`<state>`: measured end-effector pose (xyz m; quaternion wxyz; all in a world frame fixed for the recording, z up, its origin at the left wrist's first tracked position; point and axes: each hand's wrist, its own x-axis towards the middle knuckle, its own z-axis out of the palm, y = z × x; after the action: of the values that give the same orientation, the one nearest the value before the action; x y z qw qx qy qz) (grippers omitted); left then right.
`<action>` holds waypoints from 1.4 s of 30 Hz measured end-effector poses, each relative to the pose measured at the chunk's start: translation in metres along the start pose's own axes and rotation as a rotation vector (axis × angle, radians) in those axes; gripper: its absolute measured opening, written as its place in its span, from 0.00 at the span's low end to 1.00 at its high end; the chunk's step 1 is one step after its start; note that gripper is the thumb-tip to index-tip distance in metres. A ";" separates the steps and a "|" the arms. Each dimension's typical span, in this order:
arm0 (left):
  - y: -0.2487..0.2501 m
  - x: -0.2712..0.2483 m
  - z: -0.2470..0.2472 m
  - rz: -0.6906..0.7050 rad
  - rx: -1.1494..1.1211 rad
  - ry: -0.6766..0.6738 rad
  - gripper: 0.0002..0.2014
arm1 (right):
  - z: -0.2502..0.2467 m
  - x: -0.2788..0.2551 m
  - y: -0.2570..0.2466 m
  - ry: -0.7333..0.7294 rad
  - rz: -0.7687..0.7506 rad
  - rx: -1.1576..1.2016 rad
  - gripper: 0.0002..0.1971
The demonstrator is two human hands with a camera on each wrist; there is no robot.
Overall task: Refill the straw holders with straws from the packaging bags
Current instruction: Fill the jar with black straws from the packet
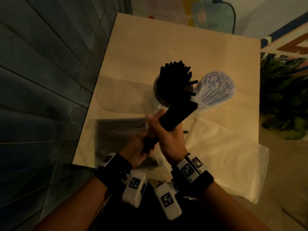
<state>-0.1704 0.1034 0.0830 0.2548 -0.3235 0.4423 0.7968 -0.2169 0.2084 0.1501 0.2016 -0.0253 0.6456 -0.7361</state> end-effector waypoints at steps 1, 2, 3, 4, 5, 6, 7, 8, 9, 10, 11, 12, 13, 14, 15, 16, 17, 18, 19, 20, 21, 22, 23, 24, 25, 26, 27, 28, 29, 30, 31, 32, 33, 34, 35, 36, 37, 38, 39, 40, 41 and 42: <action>0.001 0.003 -0.001 -0.012 0.058 0.031 0.13 | -0.004 0.004 -0.006 0.036 -0.037 0.016 0.13; 0.002 0.006 -0.002 -0.013 0.135 0.076 0.14 | -0.009 0.010 -0.012 0.076 -0.088 0.029 0.14; 0.005 0.009 -0.004 0.009 0.220 0.119 0.14 | -0.016 0.017 -0.020 0.118 -0.147 0.038 0.14; 0.007 0.014 -0.007 0.055 0.297 0.156 0.14 | -0.023 0.026 -0.029 0.167 -0.208 0.031 0.14; 0.009 0.019 -0.012 0.115 0.364 0.192 0.13 | -0.031 0.034 -0.040 0.223 -0.266 0.017 0.15; 0.011 0.024 -0.017 0.183 0.425 0.225 0.11 | -0.039 0.044 -0.049 0.285 -0.320 0.003 0.15; 0.013 0.028 -0.021 0.256 0.486 0.254 0.09 | -0.046 0.053 -0.057 0.341 -0.370 -0.008 0.15; 0.014 0.033 -0.024 0.322 0.553 0.285 0.07 | -0.053 0.062 -0.063 0.381 -0.412 -0.022 0.15; 0.014 0.038 -0.028 0.379 0.622 0.313 0.05 | -0.058 0.071 -0.066 0.402 -0.443 -0.035 0.15; 0.014 0.041 -0.032 0.432 0.712 0.345 0.06 | -0.062 0.079 -0.066 0.413 -0.458 -0.049 0.14; 0.013 0.046 -0.039 0.496 0.812 0.373 0.08 | -0.064 0.087 -0.064 0.422 -0.450 -0.069 0.13; 0.011 0.049 -0.047 0.558 0.924 0.394 0.11 | -0.065 0.094 -0.060 0.433 -0.424 -0.103 0.13; 0.009 0.051 -0.056 0.598 1.035 0.397 0.15 | -0.065 0.101 -0.054 0.440 -0.387 -0.144 0.12; 0.006 0.051 -0.065 0.611 1.138 0.389 0.20 | -0.065 0.106 -0.048 0.443 -0.346 -0.188 0.11; 0.003 0.051 -0.074 0.603 1.215 0.368 0.26 | -0.065 0.111 -0.041 0.447 -0.308 -0.220 0.10; 0.000 0.048 -0.082 0.563 1.273 0.340 0.32 | -0.067 0.114 -0.034 0.457 -0.277 -0.240 0.09; -0.004 0.045 -0.089 0.517 1.328 0.320 0.36 | -0.069 0.117 -0.029 0.473 -0.257 -0.255 0.08; -0.007 0.042 -0.096 0.467 1.376 0.302 0.40 | -0.072 0.118 -0.026 0.497 -0.249 -0.276 0.07; -0.012 0.039 -0.103 0.426 1.422 0.289 0.42 | -0.076 0.117 -0.024 0.526 -0.248 -0.298 0.07; -0.017 0.037 -0.110 0.401 1.468 0.283 0.43 | -0.079 0.115 -0.024 0.555 -0.254 -0.313 0.06; -0.021 0.035 -0.116 0.384 1.513 0.289 0.43 | -0.081 0.110 -0.026 0.576 -0.267 -0.318 0.06; -0.024 0.035 -0.123 0.361 1.551 0.293 0.44 | -0.084 0.103 -0.028 0.592 -0.287 -0.327 0.06; -0.027 0.034 -0.128 0.334 1.574 0.297 0.44 | -0.087 0.093 -0.032 0.606 -0.314 -0.352 0.05; -0.029 0.033 -0.132 0.307 1.582 0.301 0.44 | -0.089 0.081 -0.037 0.618 -0.351 -0.390 0.04; -0.030 0.033 -0.135 0.291 1.578 0.304 0.45 | -0.093 0.066 -0.043 0.623 -0.397 -0.428 0.05; -0.032 0.034 -0.138 0.286 1.572 0.307 0.45 | -0.097 0.051 -0.048 0.615 -0.442 -0.455 0.04; -0.033 0.034 -0.139 0.290 1.569 0.309 0.46 | -0.101 0.036 -0.051 0.586 -0.459 -0.473 0.04; -0.033 0.035 -0.140 0.291 1.573 0.309 0.47 | -0.105 0.023 -0.050 0.532 -0.434 -0.492 0.05; -0.032 0.036 -0.140 0.285 1.582 0.308 0.48 | -0.108 0.012 -0.045 0.449 -0.375 -0.522 0.07; -0.031 0.037 -0.140 0.276 1.593 0.306 0.49 | -0.109 0.004 -0.034 0.342 -0.289 -0.573 0.08; -0.030 0.038 -0.140 0.271 1.598 0.306 0.50 | -0.109 -0.002 -0.018 0.228 -0.196 -0.642 0.07; -0.030 0.038 -0.140 0.274 1.594 0.305 0.50 | -0.108 -0.007 0.003 0.130 -0.119 -0.721 0.05; -0.029 0.038 -0.140 0.285 1.584 0.301 0.51 | -0.108 -0.010 0.026 0.071 -0.070 -0.805 0.04; -0.029 0.038 -0.140 0.293 1.578 0.296 0.51 | -0.108 -0.011 0.048 0.042 -0.046 -0.899 0.04; -0.029 0.037 -0.140 0.294 1.582 0.294 0.52 | -0.110 -0.009 0.070 0.015 -0.031 -1.001 0.07; -0.029 0.036 -0.140 0.287 1.596 0.292 0.53 | -0.111 -0.005 0.088 -0.026 -0.007 -1.105 0.12; -0.029 0.035 -0.141 0.276 1.611 0.289 0.54 | -0.112 -0.001 0.103 -0.083 0.034 -1.204 0.16; -0.029 0.035 -0.141 0.266 1.620 0.286 0.55 | -0.112 0.004 0.114 -0.143 0.082 -1.290 0.21; -0.028 0.035 -0.141 0.261 1.625 0.285 0.55 | -0.113 0.010 0.123 -0.191 0.128 -1.356 0.23; -0.027 0.035 -0.141 0.258 1.626 0.282 0.56 | -0.113 0.015 0.131 -0.223 0.162 -1.400 0.24; -0.027 0.035 -0.140 0.258 1.626 0.280 0.56 | -0.112 0.020 0.136 -0.243 0.176 -1.432 0.23; -0.027 0.035 -0.140 0.258 1.625 0.281 0.56 | -0.110 0.024 0.140 -0.258 0.171 -1.466 0.20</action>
<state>-0.1345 -0.0014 -0.0132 0.2581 -0.0819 0.9406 0.2046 -0.2347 0.2923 -0.0076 0.2635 -0.1892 0.9416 -0.0902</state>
